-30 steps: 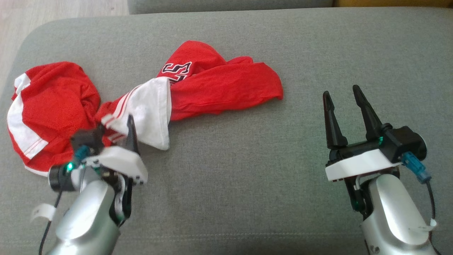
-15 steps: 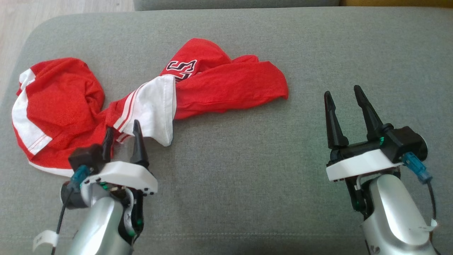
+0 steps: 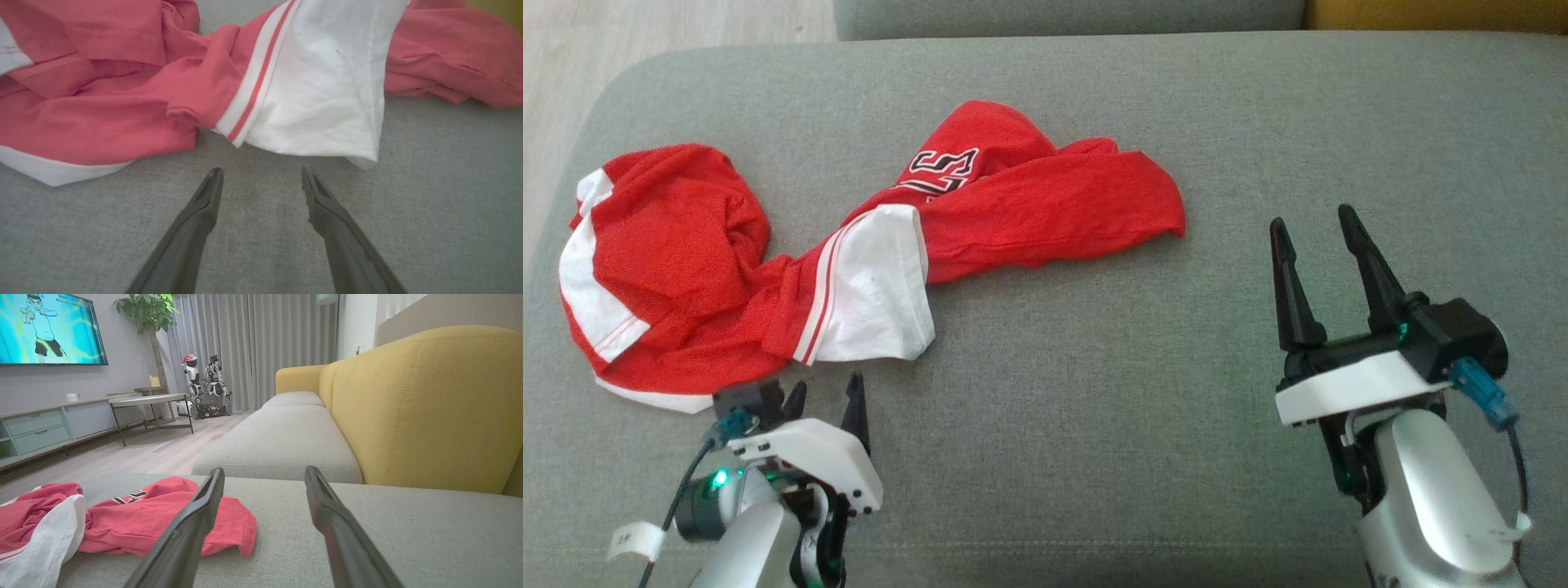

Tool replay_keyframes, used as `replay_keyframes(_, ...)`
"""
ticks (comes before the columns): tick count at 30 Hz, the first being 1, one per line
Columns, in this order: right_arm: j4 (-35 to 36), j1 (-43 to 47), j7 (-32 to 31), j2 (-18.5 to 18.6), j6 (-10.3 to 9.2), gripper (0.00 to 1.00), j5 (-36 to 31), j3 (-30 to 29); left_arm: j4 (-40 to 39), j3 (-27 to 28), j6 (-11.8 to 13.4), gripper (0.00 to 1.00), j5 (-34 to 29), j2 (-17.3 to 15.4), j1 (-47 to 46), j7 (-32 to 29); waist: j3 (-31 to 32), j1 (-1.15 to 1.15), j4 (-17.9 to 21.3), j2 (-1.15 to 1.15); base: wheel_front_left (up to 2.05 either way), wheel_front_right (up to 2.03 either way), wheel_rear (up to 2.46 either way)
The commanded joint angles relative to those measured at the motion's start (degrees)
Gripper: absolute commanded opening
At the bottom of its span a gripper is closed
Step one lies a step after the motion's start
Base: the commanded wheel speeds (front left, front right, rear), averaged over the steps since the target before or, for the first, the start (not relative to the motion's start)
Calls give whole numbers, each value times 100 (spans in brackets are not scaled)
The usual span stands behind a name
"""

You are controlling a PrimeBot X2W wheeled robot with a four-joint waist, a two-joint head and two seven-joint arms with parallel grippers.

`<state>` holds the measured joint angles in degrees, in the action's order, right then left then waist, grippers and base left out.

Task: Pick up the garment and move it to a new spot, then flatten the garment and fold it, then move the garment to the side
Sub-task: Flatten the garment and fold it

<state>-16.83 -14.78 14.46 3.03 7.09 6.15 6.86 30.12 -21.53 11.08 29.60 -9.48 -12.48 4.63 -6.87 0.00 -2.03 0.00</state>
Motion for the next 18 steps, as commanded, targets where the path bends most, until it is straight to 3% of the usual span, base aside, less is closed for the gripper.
replay_keyframes(1,162,-39,53,-15,40,100,47,120,-188,170,-54,100,59,-130,-103,-16,19,0,-10,0,0,0,0)
replay_keyframes(10,154,-41,54,-15,40,100,82,196,-415,41,-486,100,468,208,-55,-165,52,0,29,0,0,0,0)
replay_keyframes(18,181,-63,54,-15,40,100,49,266,-163,75,-481,100,580,363,-304,12,-36,0,216,0,0,0,0)
